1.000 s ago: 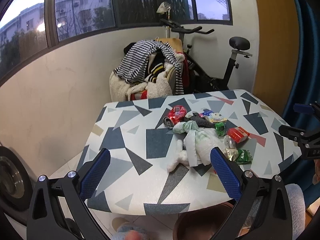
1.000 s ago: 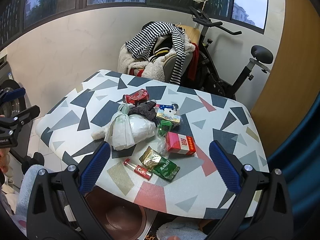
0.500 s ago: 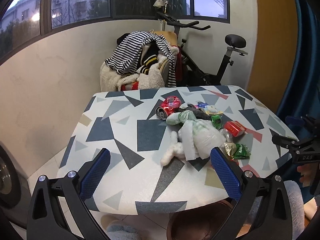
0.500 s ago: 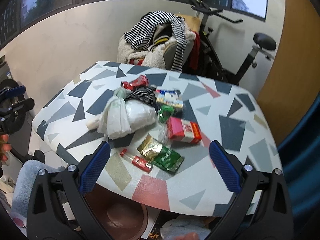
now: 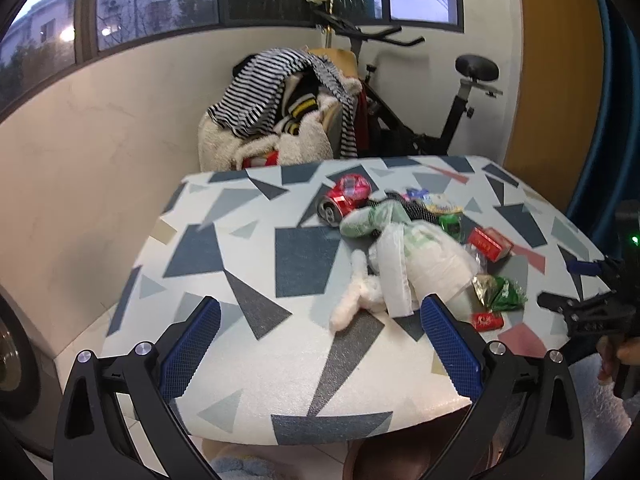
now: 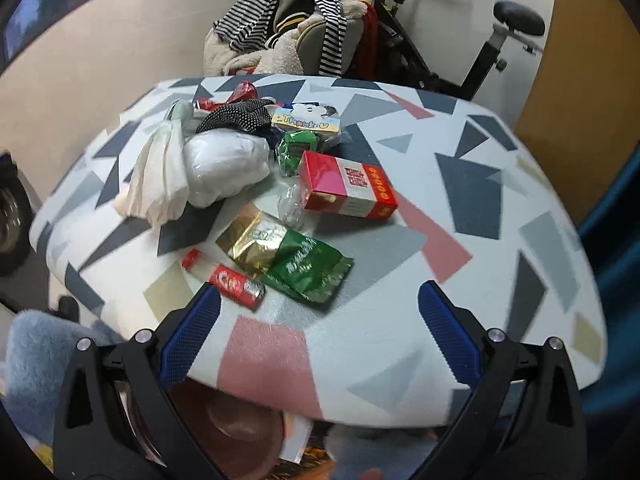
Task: Collect trash
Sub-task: 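Reach the right gripper to the green and gold snack wrapper and close, then grasp the white plastic bag bundle with the left gripper while right holds wrapper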
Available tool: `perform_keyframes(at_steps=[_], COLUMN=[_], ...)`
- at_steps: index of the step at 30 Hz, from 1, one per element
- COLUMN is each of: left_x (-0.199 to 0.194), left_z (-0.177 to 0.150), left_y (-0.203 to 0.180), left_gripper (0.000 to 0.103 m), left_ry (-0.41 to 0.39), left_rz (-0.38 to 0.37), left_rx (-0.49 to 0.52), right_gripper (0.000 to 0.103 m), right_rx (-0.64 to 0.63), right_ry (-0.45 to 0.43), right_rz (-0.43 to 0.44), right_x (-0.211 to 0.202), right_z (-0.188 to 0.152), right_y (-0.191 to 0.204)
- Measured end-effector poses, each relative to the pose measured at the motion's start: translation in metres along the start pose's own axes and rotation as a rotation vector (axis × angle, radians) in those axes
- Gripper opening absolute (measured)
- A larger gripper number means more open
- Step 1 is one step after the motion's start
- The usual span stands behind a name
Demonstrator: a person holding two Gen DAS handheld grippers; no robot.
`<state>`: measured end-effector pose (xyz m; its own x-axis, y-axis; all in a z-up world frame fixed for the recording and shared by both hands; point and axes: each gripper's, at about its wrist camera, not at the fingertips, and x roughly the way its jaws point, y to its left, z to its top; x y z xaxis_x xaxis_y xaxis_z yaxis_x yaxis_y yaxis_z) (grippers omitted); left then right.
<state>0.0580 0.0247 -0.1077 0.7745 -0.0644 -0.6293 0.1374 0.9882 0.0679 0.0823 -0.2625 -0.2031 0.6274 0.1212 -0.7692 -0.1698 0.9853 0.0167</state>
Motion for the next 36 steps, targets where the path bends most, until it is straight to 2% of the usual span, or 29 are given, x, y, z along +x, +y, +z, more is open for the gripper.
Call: perform_keyframes(at_steps=[5, 9, 12, 15, 17, 19, 20, 21, 24, 29, 33, 36], left_x=[0.018, 0.026, 0.030, 0.029, 0.029, 0.029, 0.029, 0.029, 0.028, 0.028, 0.029, 0.032], left_z=[-0.001, 0.001, 0.003, 0.004, 0.005, 0.005, 0.005, 0.005, 0.005, 0.004, 0.003, 0.002], left_y=[0.001, 0.002, 0.004, 0.002, 0.001, -0.001, -0.002, -0.003, -0.004, -0.001, 0.000, 0.000], left_gripper=[0.098, 0.098, 0.098, 0.098, 0.098, 0.098, 0.098, 0.098, 0.098, 0.097, 0.080, 0.076], left_ry=[0.051, 0.059, 0.058, 0.046, 0.041, 0.041, 0.043, 0.044, 0.039, 0.039, 0.061, 0.076], left_rz=[-0.039, -0.046, -0.043, -0.038, -0.039, -0.041, -0.039, -0.030, -0.018, -0.044, -0.072, -0.092], left_rx=[-0.024, -0.050, -0.063, -0.055, -0.054, -0.051, -0.048, -0.045, -0.055, -0.095, -0.118, -0.142], right_gripper=[0.096, 0.087, 0.085, 0.078, 0.076, 0.066, 0.047, 0.039, 0.025, 0.022, 0.021, 0.020], right_rx=[-0.043, -0.037, -0.013, 0.058, 0.079, 0.053, 0.051, 0.056, 0.055, 0.038, 0.042, 0.053], right_ry=[0.011, 0.040, 0.068, 0.102, 0.084, 0.074, 0.074, 0.078, 0.045, -0.029, -0.089, -0.134], right_rz=[-0.003, 0.031, 0.059, 0.092, 0.094, 0.096, 0.111, 0.127, 0.139, 0.165, 0.165, 0.158], right_x=[0.033, 0.055, 0.068, 0.080, 0.078, 0.076, 0.074, 0.072, 0.059, 0.029, 0.009, -0.004], right_z=[0.009, 0.015, 0.014, 0.011, 0.007, 0.004, 0.004, 0.003, 0.005, 0.010, 0.016, 0.021], right_y=[-0.002, -0.006, -0.009, -0.015, -0.017, -0.012, -0.011, -0.011, -0.010, -0.011, -0.014, -0.016])
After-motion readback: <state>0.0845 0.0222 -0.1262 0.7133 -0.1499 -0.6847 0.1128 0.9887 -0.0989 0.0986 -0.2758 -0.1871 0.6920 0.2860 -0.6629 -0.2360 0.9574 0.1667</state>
